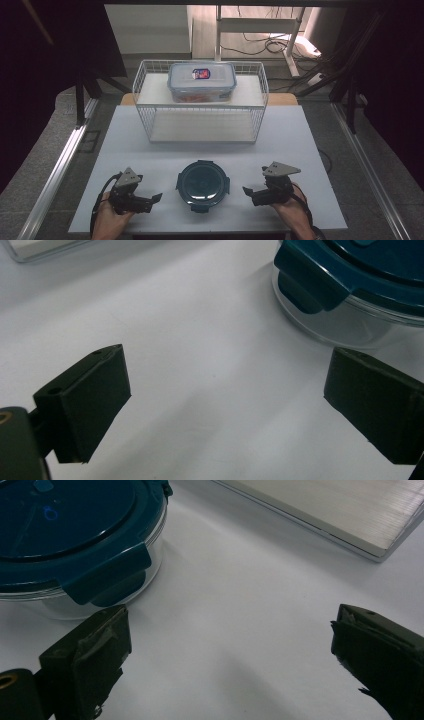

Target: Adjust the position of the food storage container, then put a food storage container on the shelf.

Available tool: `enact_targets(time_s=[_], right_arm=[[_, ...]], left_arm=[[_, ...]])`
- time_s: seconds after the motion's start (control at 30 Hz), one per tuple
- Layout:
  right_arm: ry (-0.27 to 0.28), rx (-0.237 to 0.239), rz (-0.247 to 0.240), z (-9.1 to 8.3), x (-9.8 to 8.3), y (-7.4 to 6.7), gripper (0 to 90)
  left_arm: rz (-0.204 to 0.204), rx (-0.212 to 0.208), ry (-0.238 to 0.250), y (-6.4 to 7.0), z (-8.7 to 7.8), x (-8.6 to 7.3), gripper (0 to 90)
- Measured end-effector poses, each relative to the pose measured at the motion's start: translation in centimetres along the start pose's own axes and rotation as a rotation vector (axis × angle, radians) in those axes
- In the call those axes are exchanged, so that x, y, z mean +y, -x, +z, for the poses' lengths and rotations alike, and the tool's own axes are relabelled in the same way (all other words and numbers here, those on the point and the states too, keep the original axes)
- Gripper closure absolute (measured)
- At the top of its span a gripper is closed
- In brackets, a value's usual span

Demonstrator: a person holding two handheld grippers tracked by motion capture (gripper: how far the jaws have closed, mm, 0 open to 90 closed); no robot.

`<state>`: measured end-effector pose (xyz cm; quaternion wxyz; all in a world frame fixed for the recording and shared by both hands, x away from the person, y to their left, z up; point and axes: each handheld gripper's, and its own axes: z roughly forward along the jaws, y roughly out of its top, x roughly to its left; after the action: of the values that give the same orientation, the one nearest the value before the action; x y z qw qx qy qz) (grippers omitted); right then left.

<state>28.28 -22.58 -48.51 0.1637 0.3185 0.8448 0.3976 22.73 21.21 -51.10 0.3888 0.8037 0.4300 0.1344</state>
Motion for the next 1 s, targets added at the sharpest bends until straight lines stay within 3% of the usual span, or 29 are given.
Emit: enact_targets(time_s=[0.23,0.57,0.7,1.0], right_arm=[[-0.001,-0.001,-0.002,0.0,0.0,0.0,2.7],[-0.003,-0.003,-0.002,0.1,0.0,0.0,2.7],[0.002,0.002,-0.001,0.0,0.1,-0.1,2.6],[0.010,0.066,-0.001,1.0,1.3,-1.0,2.3]], left_arm=[[0.020,0.025,0.004,-0.1,0.2,-0.2,3.7],[-0.003,0.027,0.017,-0.4,0.0,-0.2,4.9],[0.004,0.010,0.034,-0.3,0.2,0.2,4.2],[0.000,-0.070,0.075,0.0,1.2,2.7,4.6]])
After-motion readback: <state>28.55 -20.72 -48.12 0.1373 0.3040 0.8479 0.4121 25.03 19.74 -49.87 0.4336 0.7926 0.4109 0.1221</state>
